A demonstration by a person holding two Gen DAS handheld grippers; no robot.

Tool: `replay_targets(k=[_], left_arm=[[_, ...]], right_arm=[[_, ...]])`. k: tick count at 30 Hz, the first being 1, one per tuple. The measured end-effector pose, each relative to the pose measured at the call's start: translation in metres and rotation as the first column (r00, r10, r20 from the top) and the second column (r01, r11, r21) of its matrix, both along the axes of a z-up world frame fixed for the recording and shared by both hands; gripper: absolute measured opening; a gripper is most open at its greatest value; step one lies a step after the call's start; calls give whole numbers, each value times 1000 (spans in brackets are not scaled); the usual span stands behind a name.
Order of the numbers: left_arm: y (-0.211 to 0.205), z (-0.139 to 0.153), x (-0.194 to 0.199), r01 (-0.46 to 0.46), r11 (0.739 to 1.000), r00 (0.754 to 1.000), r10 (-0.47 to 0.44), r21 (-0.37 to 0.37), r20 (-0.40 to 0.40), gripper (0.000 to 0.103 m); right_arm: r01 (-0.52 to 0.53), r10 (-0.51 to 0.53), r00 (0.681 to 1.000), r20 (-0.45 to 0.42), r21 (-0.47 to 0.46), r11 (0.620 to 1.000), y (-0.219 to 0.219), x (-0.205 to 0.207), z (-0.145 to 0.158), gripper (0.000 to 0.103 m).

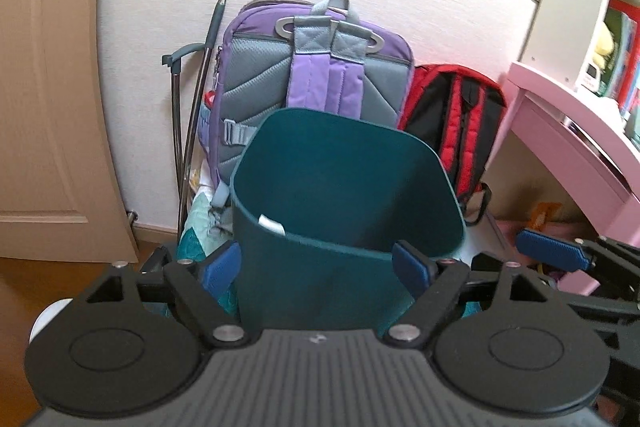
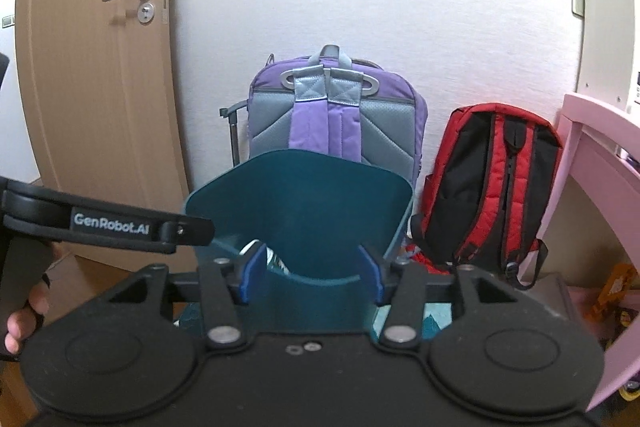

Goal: Collect trash
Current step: 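Lower both tools back to the floor trash under the stool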

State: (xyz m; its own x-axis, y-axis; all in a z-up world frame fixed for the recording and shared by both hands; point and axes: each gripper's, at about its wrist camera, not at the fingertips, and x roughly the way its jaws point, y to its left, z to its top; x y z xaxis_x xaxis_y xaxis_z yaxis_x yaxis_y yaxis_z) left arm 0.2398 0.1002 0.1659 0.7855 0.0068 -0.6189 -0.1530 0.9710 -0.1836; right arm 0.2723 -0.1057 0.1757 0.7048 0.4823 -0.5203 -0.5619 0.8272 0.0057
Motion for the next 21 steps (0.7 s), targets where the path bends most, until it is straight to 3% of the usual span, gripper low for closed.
replay_targets(k=[4,7,12,21], left_arm=[[-5,-2,-28,19,1000,1000,-19,-15,-2,89],[-7,-7,-47,18,999,1000,-18,-28,-1,102],[-14,-29,-82,5,999,999,-3,-32,49,103],[-20,-118,-97,-11,999,999,10,-45,-36,103]], right_arm=[[0,0,1000,-11,-8,1000,-8,-20,-1,50],[-3,2,1000,-29,-9,1000,-12,-33,-6,51],[-12,12,996,-86,6,1000,-21,-51,-29,52],[45,-44,954,-295,-2,999,-37,-58,-133,55]])
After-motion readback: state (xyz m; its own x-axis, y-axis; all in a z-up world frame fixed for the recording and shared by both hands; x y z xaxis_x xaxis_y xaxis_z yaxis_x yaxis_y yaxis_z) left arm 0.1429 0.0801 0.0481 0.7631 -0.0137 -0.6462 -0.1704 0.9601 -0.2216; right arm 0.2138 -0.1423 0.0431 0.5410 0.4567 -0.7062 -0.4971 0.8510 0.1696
